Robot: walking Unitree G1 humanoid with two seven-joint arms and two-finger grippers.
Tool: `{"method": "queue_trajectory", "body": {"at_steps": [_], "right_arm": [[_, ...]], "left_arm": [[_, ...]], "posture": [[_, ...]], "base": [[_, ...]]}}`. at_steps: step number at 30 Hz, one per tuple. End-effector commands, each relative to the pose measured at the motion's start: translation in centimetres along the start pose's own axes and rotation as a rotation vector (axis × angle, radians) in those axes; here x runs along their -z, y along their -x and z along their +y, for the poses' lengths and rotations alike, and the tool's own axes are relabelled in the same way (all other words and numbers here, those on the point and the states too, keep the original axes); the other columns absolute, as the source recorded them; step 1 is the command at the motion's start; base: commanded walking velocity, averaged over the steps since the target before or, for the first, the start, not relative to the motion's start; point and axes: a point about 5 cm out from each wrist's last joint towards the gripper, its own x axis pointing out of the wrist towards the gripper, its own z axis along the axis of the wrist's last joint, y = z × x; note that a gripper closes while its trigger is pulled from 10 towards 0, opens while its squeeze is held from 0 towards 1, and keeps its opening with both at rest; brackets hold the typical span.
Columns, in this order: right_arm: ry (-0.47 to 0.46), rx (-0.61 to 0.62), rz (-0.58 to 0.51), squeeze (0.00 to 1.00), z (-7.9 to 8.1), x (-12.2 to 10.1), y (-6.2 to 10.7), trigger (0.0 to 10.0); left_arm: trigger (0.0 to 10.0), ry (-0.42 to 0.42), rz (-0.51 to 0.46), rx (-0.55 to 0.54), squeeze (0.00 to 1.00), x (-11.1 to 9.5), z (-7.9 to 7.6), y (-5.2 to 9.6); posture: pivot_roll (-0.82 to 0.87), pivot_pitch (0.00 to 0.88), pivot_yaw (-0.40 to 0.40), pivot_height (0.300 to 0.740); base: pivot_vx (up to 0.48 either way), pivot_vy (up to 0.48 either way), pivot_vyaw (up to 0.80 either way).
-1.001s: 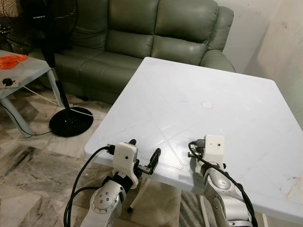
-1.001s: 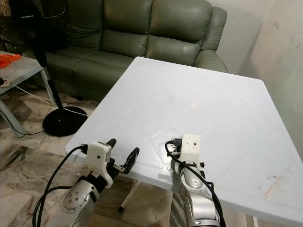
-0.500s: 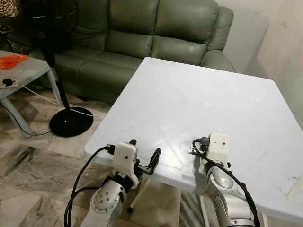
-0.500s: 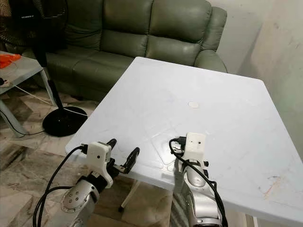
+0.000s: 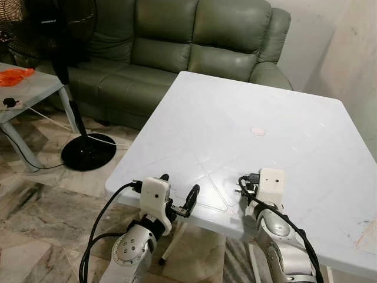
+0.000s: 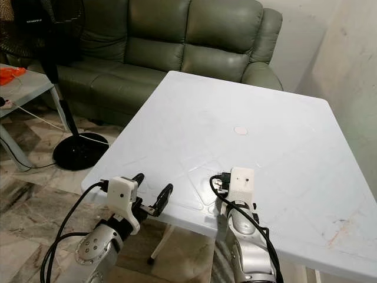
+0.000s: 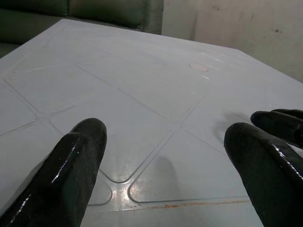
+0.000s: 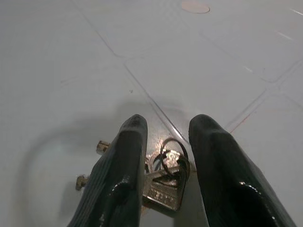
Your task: Hang keys on a hook
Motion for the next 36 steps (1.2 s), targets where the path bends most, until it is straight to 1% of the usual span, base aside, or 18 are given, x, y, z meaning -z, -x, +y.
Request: {"method": "queue_trajectory", "body": {"at_steps": [1, 5, 11, 12, 13, 14, 15, 16, 20, 22, 29, 36], "right_arm": [[0.000, 0.012, 0.032, 0.00, -0.3, 0.7, 0.1, 10.0], [-0.006, 0.033, 0.062, 0.00, -0.7, 1.2, 0.0, 10.0], [-0.021, 0.049, 0.080, 0.00, -1.1, 1.7, 0.0, 10.0], [-0.031, 0.060, 0.092, 0.00, -1.2, 1.9, 0.0, 9.0], [-0.036, 0.059, 0.085, 0.00, -1.3, 1.8, 0.0, 6.9], [-0.036, 0.059, 0.085, 0.00, -1.3, 1.8, 0.0, 6.9], [-0.041, 0.058, 0.078, 0.00, -1.2, 1.8, 0.0, 1.7], [-0.034, 0.060, 0.083, 0.00, -1.3, 1.9, 0.0, 0.0], [-0.020, 0.067, 0.082, 0.00, -1.3, 1.9, 0.1, 0.0], [-0.033, 0.055, 0.079, 0.00, -1.2, 1.9, 0.0, 0.0], [-0.028, 0.055, 0.085, 0.00, -1.1, 2.0, -0.1, 0.0], [-0.034, 0.050, 0.069, 0.00, -0.9, 1.8, -0.2, 0.0]], "left_arm": [[10.0, 0.004, -0.014, 0.010, 0.00, -0.5, -0.3, 0.0], [10.0, 0.006, -0.016, 0.009, 0.00, -0.5, -0.3, 0.0], [10.0, 0.007, -0.019, 0.010, 0.00, -0.5, -0.3, 0.0], [10.0, 0.008, -0.018, 0.010, 0.00, -0.5, -0.3, 0.0], [10.0, 0.008, -0.019, 0.010, 0.00, -0.5, -0.3, 0.0], [10.0, 0.008, -0.019, 0.010, 0.00, -0.5, -0.3, 0.0], [10.0, 0.008, -0.019, 0.010, 0.00, -0.5, -0.3, -0.1], [10.0, 0.009, -0.019, 0.010, 0.00, -0.5, -0.4, 0.0], [10.0, 0.008, -0.020, 0.010, 0.00, -0.5, -0.4, 0.0], [10.0, 0.009, -0.021, 0.009, 0.00, -0.5, -0.4, -0.1], [10.0, 0.011, -0.022, 0.009, 0.00, -0.5, -0.4, -0.1], [10.0, 0.012, -0.026, 0.011, 0.00, -0.6, -0.5, -0.2]], "posture": [[0.06, 0.053, -0.073, 0.740], [0.06, 0.056, -0.074, 0.740], [0.06, 0.056, -0.074, 0.740], [0.06, 0.053, -0.074, 0.740], [0.06, 0.053, -0.074, 0.740], [0.06, 0.053, -0.074, 0.740], [0.06, 0.053, -0.074, 0.740], [0.06, 0.053, -0.074, 0.740], [0.06, 0.053, -0.074, 0.740], [0.06, 0.049, -0.075, 0.740], [0.06, 0.041, -0.075, 0.740], [0.06, 0.035, -0.075, 0.740]], "base": [[0.000, 0.000, 0.00], [0.000, 0.000, 0.00], [0.000, 0.000, 0.00], [0.000, 0.000, 0.00], [0.000, 0.000, 0.00], [0.000, 0.000, 0.00], [0.000, 0.000, 0.00], [0.000, 0.000, 0.00], [0.000, 0.000, 0.00], [0.000, 0.000, 0.00], [0.000, 0.000, 0.00], [0.000, 0.000, 0.00]]}}
